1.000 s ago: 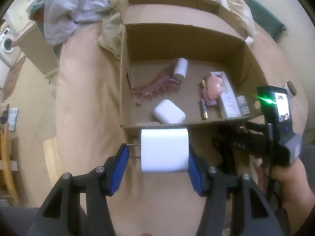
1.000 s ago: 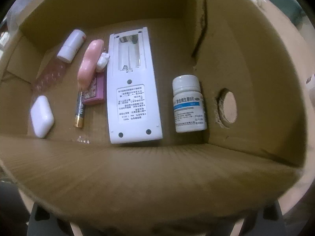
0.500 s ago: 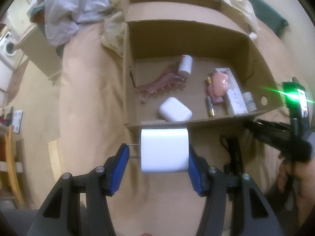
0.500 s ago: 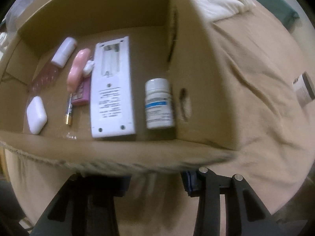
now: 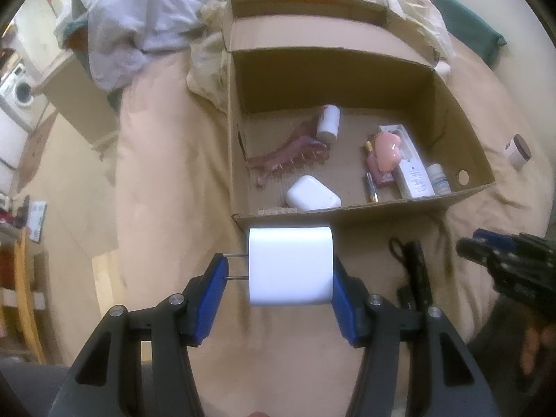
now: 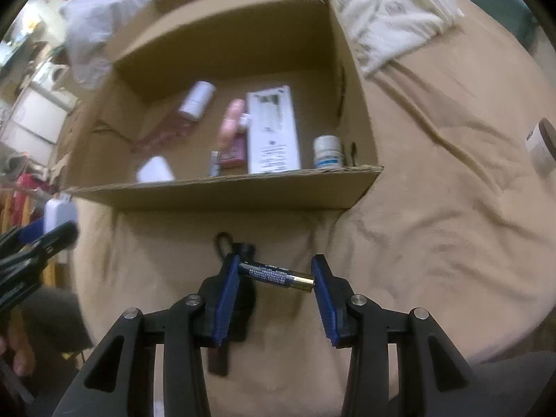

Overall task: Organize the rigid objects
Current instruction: 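Grasp the black-and-gold AA battery with the right tool, then carry the charger plug and battery into the box and release both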

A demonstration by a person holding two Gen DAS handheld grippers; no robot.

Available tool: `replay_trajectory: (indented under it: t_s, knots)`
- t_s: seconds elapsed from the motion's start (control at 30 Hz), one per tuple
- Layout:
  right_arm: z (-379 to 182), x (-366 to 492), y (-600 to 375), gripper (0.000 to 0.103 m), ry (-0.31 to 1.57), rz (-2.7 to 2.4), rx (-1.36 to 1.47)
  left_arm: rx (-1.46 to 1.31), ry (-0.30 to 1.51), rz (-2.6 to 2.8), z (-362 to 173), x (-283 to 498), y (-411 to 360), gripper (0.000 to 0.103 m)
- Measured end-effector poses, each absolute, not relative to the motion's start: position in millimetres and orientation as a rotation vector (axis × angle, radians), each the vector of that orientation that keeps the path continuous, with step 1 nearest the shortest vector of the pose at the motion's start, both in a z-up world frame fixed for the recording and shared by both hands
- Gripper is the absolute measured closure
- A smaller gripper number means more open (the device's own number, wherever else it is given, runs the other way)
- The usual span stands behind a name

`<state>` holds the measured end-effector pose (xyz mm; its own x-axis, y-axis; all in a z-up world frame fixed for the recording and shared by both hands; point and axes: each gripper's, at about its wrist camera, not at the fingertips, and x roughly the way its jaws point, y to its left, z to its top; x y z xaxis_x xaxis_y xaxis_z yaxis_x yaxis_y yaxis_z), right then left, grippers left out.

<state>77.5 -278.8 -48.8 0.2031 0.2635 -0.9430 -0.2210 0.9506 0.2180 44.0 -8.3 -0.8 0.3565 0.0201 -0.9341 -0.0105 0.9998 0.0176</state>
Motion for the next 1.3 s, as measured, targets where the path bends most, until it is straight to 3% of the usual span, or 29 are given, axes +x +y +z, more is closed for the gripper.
replay_trajectory:
  t_s: [0.67,1.3]
  knots:
    - [17,120,-237,0.059,1.095,0.469,0.038,0.045,1.093,-0.013,52,96,-31,0.050]
    - [-39,149,-226,0.059,1.145,0.408,0.019,0.043,1.145,-0.021,-8,130,-42,0.050]
